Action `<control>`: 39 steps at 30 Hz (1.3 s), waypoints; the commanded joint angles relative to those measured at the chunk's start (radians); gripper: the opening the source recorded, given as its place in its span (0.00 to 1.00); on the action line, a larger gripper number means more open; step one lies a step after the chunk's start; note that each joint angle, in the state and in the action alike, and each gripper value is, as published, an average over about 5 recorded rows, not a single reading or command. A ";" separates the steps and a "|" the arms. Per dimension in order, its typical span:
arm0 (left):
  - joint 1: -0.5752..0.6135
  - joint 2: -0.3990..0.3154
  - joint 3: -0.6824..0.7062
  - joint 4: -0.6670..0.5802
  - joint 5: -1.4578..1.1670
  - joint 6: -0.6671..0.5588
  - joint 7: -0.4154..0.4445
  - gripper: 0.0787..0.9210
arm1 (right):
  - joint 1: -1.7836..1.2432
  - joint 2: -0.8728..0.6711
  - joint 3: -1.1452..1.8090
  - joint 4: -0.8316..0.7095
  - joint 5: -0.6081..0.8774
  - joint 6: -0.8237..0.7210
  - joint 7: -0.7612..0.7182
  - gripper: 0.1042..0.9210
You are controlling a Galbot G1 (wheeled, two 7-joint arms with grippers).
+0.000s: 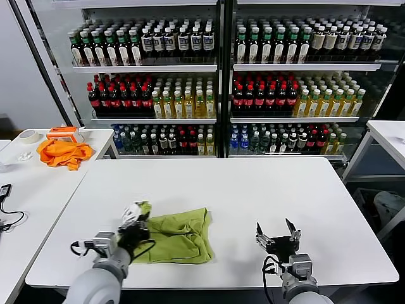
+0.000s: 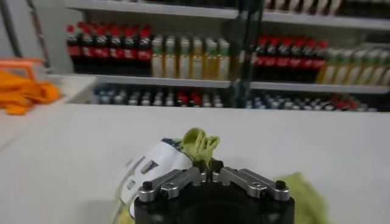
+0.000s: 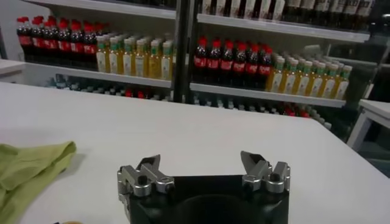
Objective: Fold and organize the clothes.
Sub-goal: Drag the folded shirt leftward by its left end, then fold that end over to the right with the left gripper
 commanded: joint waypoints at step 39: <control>-0.022 0.034 -0.061 0.184 0.101 -0.096 0.077 0.57 | 0.038 -0.001 -0.014 -0.041 -0.027 0.008 -0.011 0.88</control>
